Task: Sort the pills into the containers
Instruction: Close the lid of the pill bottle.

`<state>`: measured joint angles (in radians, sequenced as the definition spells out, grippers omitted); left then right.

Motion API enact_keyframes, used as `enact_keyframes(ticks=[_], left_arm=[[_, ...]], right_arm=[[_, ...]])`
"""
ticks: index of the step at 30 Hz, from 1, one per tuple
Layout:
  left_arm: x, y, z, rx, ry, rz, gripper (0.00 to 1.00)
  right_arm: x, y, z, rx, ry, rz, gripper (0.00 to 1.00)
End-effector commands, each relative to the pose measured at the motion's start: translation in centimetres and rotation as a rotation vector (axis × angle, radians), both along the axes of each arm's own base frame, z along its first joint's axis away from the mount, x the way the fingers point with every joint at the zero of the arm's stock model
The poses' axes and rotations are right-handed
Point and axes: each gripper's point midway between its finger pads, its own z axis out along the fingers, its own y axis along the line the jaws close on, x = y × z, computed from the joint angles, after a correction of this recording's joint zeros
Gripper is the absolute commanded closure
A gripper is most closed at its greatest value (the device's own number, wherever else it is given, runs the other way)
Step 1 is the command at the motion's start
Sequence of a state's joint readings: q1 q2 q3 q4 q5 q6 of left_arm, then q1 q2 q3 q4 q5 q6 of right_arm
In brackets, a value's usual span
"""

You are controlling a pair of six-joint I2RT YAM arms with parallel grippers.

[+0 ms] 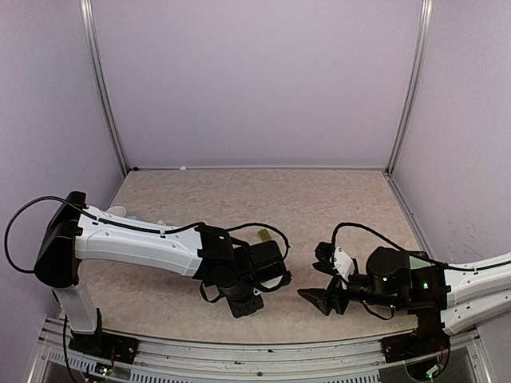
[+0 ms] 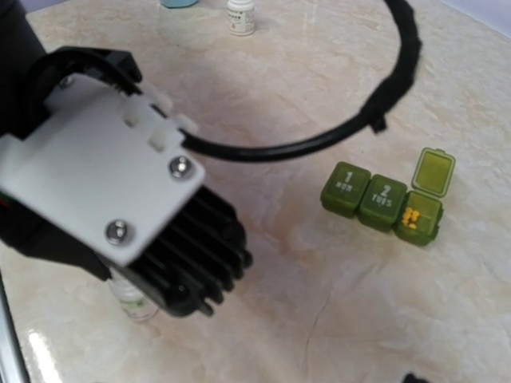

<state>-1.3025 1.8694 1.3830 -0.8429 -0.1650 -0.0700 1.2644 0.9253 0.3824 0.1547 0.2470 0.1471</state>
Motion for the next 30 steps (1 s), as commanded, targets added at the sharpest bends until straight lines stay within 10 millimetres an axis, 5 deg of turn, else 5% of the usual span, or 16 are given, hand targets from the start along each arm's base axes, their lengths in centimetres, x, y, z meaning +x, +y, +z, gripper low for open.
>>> enact_keyframes(ticks=[1,30], left_arm=[[0.0,-0.1,-0.4,0.018,-0.003,0.0,0.77],[0.7,-0.5,0.5,-0.016,-0.05,0.008,0.76]], right_arm=[[0.1,0.2,1.3,0.03,-0.009,0.002,0.22],[0.0,0.1,1.4,0.039,-0.007,0.008,0.22]])
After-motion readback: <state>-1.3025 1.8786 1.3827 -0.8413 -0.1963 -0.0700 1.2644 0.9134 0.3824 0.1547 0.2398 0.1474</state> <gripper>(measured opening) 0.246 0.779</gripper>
